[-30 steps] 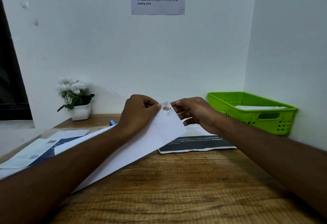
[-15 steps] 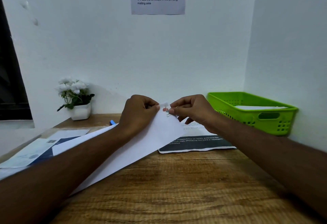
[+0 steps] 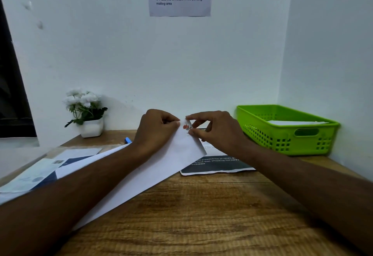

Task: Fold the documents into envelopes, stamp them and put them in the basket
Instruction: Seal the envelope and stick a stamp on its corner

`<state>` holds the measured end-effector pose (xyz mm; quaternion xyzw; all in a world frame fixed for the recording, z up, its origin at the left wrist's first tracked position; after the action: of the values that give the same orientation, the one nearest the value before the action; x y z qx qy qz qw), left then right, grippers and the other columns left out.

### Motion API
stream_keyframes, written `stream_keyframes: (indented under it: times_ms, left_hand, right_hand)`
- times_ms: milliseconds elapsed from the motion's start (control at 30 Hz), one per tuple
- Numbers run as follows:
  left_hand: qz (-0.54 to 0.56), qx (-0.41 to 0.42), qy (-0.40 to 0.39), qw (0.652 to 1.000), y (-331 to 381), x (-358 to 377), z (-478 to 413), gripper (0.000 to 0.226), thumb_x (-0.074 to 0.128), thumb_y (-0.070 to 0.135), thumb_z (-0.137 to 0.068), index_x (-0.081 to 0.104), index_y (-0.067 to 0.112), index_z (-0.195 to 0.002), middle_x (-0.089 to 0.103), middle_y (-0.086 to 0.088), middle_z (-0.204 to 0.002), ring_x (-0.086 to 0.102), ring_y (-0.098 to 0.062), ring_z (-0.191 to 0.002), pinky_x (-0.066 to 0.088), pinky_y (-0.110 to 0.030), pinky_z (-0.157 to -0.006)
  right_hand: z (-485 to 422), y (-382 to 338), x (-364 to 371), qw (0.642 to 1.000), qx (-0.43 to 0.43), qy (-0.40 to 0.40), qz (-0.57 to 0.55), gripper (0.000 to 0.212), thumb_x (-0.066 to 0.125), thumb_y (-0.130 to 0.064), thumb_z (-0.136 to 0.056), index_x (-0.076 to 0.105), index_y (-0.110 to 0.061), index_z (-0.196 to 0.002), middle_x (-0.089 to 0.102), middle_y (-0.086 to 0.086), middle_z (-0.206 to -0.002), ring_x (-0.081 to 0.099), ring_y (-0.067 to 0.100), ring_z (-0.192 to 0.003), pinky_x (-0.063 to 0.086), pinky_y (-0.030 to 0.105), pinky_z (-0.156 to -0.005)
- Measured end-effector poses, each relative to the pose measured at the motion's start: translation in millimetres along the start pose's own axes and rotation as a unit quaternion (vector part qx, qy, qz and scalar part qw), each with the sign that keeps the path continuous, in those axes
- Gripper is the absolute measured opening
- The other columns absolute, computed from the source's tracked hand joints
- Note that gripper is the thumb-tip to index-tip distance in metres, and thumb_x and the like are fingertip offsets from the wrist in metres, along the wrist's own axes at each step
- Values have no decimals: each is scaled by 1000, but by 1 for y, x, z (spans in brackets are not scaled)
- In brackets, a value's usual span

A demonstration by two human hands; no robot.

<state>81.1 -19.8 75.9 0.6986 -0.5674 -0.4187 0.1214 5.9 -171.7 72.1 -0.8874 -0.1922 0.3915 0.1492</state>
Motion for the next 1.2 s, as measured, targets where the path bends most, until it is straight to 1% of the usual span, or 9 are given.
stream_keyframes:
  times_ms: [167,300,433,533,600,667,767,967,1200]
  left_hand:
    - [19,-8,2,1000,-1,-1,-1,11,68,14,-83,78,12,-87,74,-2,-83,68,-13,-79,52,-28,-75]
    - [18,-8,-9,1000,0,3,0,11,69,16,-83,78,12,-88,74,-1,-80,69,-14,-78,53,-27,-74]
    - [10,6,-14,1000,3,5,1,11,71,18,-83,78,12,-89,74,0,-80,68,-10,-75,47,-21,-68]
    - [5,9,-12,1000,3,4,0,11,72,19,-83,78,12,-89,74,-1,-80,68,-10,-75,46,-20,-67]
    - [7,11,-11,1000,3,3,-1,12,72,20,-83,79,13,-89,74,-1,-80,68,-10,-75,46,-20,-67]
    - [11,13,-11,1000,4,2,-1,12,73,21,-83,79,13,-89,74,0,-79,68,-10,-74,46,-20,-66]
    - [12,12,-14,1000,4,3,-1,11,72,19,-83,78,13,-89,74,0,-79,68,-10,-74,46,-20,-66]
    - [16,10,-21,1000,1,6,-1,11,70,16,-83,78,13,-89,74,0,-78,69,-11,-76,51,-24,-71]
    - [10,15,-23,1000,1,7,0,12,69,16,-84,78,13,-91,74,0,-80,68,-10,-77,51,-25,-72]
  right_hand:
    - [0,-4,-3,1000,-18,14,-14,12,72,-41,-81,72,-40,-93,70,-29,-84,66,-4,-64,37,22,-61]
    - [0,-5,-7,999,-6,34,-24,13,75,-45,-80,72,-34,-84,60,-38,-66,65,2,-61,35,24,-59]
    - [2,-9,-13,997,-32,71,-13,12,73,-42,-77,66,-33,-80,66,-24,-91,65,-2,-70,45,29,-64]
    - [4,-16,-18,992,-71,95,-41,11,72,-39,-77,66,-31,-81,67,-21,-91,65,-1,-73,40,25,-60]
    - [3,-17,-19,991,-75,91,-64,9,74,-37,-78,70,-29,-80,68,-25,-79,63,0,-65,36,18,-58]
    - [1,-15,-17,991,-77,82,-69,7,75,-33,-78,73,-27,-79,69,-23,-72,62,5,-62,38,19,-58]
    - [-2,-11,-11,993,-72,60,-78,4,76,-29,-77,74,-26,-79,70,-20,-72,60,9,-59,44,26,-58]
    - [-8,-3,-6,992,-39,38,-118,8,82,-23,-75,75,-24,-78,72,-15,-72,63,14,-61,49,25,-63]
    - [-12,5,0,985,5,14,-171,12,85,-19,-73,75,-24,-75,73,-7,-69,57,3,-54,46,18,-58]
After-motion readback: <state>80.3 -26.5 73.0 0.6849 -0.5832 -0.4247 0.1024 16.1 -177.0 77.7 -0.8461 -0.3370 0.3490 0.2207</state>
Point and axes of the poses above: each hand's wrist, its own z-axis away from the middle knuckle, its own x-axis out of the palm, y = z × x, the point moved 9 cm from there along -z, towards the middle knuckle
